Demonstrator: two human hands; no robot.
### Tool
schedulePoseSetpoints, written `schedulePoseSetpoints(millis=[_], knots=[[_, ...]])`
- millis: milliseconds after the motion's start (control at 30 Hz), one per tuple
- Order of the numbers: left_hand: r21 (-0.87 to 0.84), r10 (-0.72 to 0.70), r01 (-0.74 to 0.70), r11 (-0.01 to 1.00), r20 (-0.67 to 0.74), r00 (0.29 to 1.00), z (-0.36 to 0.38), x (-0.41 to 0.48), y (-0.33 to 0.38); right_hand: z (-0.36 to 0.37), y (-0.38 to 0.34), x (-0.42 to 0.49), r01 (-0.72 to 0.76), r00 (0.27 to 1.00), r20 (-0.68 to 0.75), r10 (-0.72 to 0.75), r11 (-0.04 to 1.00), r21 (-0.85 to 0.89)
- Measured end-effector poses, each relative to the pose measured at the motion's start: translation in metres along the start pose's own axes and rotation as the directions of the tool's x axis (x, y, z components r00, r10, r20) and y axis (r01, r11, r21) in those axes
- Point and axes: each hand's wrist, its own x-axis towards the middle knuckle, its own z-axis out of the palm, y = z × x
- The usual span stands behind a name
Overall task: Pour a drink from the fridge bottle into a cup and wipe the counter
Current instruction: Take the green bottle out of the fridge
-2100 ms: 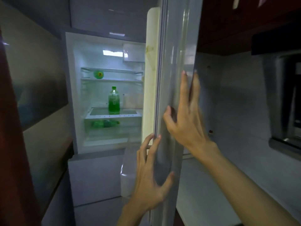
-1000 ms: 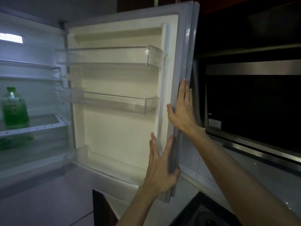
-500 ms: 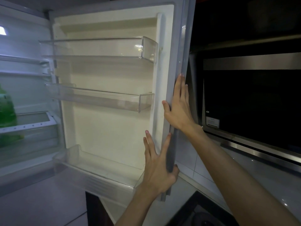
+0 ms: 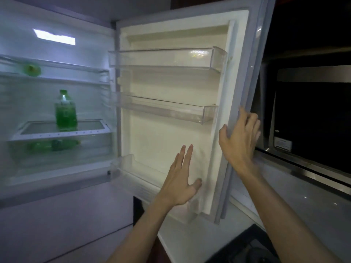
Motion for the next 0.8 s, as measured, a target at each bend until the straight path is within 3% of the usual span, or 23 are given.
schedulePoseSetpoints(millis=[100, 167, 267, 333, 567, 800], knots=[[0.194, -0.121, 0.109, 0.975, 0.052, 0.991, -0.045, -0.027, -0.037, 0.005, -0.02, -0.054, 0.11, 0.985, 0.128, -0.119, 0.991, 0.073], [0.28, -0.265, 0.233, 0.931, 0.083, 0.961, -0.082, -0.051, -0.059, 0.013, -0.039, -0.088, 0.22, 0.928, 0.283, -0.244, 0.969, 0.113], [0.404, -0.418, 0.357, 0.842, 0.07, 0.906, -0.135, -0.092, -0.082, 0.028, -0.082, -0.122, 0.321, 0.719, 0.583, -0.38, 0.924, 0.207], [0.514, -0.476, 0.39, 0.764, 0.041, 0.878, -0.166, -0.12, -0.091, 0.038, -0.117, -0.138, 0.334, 0.576, 0.698, -0.425, 0.902, 0.274], [0.681, -0.653, 0.528, 0.508, -0.096, 0.751, -0.246, -0.22, -0.112, 0.076, -0.218, -0.186, 0.324, 0.206, 0.842, -0.499, 0.847, 0.422], [0.685, -0.764, 0.629, 0.367, -0.163, 0.624, -0.279, -0.278, -0.126, 0.091, -0.259, -0.213, 0.371, 0.056, 0.857, -0.513, 0.807, 0.459]])
